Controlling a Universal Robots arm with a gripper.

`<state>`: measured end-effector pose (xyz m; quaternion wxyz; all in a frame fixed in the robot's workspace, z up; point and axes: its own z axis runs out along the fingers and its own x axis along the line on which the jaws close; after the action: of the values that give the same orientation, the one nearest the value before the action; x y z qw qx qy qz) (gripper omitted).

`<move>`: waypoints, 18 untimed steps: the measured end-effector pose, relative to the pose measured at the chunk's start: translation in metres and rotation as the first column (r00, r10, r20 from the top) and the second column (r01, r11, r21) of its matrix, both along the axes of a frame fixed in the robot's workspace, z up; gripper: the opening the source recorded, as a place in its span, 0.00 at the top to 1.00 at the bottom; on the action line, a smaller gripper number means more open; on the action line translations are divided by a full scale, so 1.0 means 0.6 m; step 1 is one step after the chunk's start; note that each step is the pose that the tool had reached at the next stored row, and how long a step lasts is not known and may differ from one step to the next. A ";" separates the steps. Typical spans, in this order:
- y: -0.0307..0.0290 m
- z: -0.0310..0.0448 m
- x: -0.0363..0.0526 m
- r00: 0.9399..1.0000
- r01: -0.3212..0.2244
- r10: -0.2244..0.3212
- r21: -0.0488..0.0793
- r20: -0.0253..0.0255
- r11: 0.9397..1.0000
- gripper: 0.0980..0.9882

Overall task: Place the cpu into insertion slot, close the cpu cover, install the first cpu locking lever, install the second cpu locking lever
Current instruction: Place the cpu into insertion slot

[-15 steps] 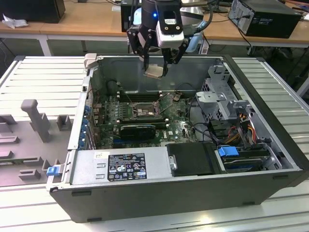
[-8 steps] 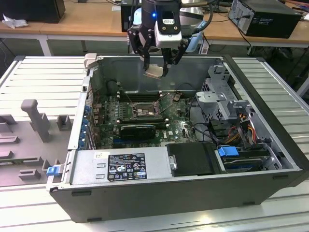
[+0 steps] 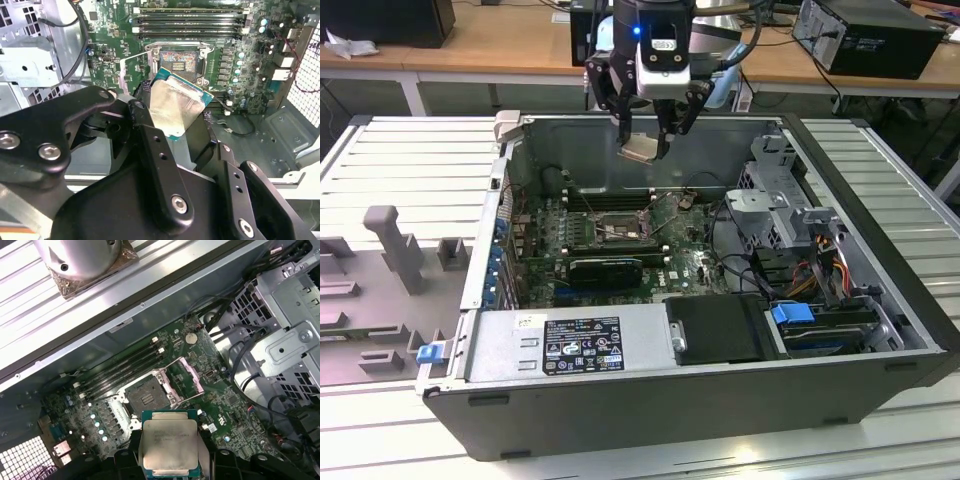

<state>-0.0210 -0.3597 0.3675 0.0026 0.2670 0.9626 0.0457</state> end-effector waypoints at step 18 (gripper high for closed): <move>0.0000 -0.001 0.000 0.991 0.134 -0.134 0.000 0.000 0.991 0.52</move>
<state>-0.0210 -0.3597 0.3671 0.0057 0.3311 0.9425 0.0454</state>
